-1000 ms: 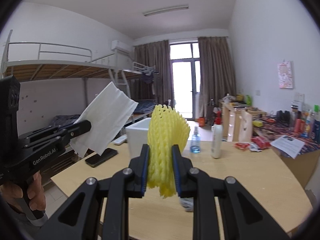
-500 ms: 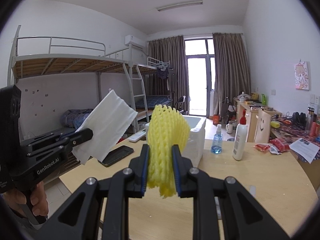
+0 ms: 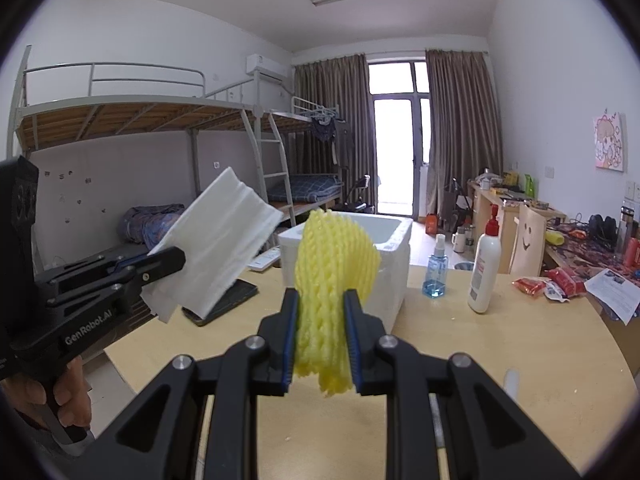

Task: Organize soft objects
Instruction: 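Carry the paper towels with the left tool while the right tool carries the sleeve to the foam box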

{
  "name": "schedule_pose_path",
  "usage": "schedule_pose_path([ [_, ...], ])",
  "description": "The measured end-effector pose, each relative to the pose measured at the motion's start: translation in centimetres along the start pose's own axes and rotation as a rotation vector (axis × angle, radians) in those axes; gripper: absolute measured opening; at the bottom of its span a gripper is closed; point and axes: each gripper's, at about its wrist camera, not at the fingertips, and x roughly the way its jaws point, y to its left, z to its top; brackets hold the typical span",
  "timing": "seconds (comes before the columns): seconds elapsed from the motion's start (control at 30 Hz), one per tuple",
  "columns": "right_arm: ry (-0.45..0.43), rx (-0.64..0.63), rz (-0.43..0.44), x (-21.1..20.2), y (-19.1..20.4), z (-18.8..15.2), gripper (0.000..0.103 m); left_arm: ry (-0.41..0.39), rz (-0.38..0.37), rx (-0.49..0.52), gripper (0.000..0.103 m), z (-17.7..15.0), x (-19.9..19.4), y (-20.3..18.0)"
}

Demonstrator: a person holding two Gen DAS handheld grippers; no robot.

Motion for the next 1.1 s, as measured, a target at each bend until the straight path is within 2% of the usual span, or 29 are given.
schedule_pose_path([
  [0.53,0.02,-0.001,-0.006,4.4,-2.3,4.1,0.026,-0.005,0.019,0.009,0.005,4.1,4.1,0.4],
  [1.1,0.053,-0.01,0.026,9.8,-3.9,7.2,0.026,0.042,0.023,0.004,0.005,7.0,10.6,1.4],
])
